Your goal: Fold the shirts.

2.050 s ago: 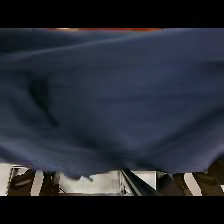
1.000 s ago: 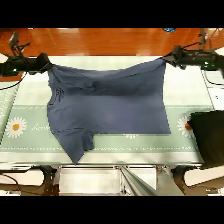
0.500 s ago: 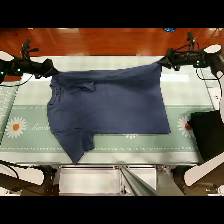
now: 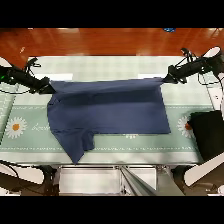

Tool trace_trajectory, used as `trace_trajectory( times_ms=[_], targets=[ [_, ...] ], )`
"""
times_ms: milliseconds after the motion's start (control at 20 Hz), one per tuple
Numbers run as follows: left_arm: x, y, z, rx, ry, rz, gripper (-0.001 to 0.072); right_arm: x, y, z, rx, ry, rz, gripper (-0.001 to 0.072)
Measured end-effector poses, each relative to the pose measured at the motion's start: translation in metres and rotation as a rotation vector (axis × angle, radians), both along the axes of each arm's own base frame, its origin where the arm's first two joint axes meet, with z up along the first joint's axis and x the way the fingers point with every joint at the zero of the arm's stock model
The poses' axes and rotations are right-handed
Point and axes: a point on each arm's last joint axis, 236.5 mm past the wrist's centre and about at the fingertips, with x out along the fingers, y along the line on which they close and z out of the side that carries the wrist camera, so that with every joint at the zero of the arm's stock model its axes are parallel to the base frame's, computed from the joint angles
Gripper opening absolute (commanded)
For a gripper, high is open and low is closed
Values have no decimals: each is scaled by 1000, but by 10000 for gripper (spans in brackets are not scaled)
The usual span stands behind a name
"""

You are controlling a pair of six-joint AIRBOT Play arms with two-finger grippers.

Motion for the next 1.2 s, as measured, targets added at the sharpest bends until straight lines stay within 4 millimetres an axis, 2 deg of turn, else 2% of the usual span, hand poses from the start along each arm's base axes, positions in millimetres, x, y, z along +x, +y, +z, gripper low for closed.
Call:
trace_trajectory(
  times_ms=[200, 250, 300, 350, 500, 600, 700, 800, 900, 1000, 1050, 1100, 1200],
  targets=[
    [-10, -4, -13, 2, 41, -16, 19, -12, 5, -13, -28, 45, 36, 34],
    [-11, -5, -15, 1, 46, -18, 39, -13, 7, -15, -31, 51, 42, 181],
    [-12, -5, -16, 3, 53, -17, 222, -14, 7, -17, -35, 62, 41, 428],
    [-14, -6, -16, 0, 66, -9, 488, -15, 8, -18, -36, 68, 39, 414],
    [-30, -11, -12, -25, 159, 11, 505, -16, 1, -9, -32, 80, 6, 413],
    [-45, -14, -2, -39, 215, 9, 505, -15, -15, 13, -21, 58, -38, 413],
    [-54, -13, 17, -36, 209, 20, 505, -18, -33, 46, -12, 9, -84, 414],
    [-60, 1, 33, 12, 151, 67, 505, -28, -54, 75, -34, -42, -134, 414],
    [-74, 21, 47, 51, 96, 147, 505, -43, -74, 93, -69, -106, -219, 413],
    [-97, 46, 51, 65, 67, 254, 505, -65, -86, 99, -88, -165, -307, 413],
    [-109, 56, 51, 48, 58, 324, 505, -80, -86, 94, -85, -182, -340, 413],
    [-119, 64, 50, 21, 42, 407, 505, -93, -82, 89, -71, -197, -365, 413],
    [-139, 64, 46, -49, 26, 527, 505, -117, -67, 75, -20, -215, -415, 413]
  ],
)
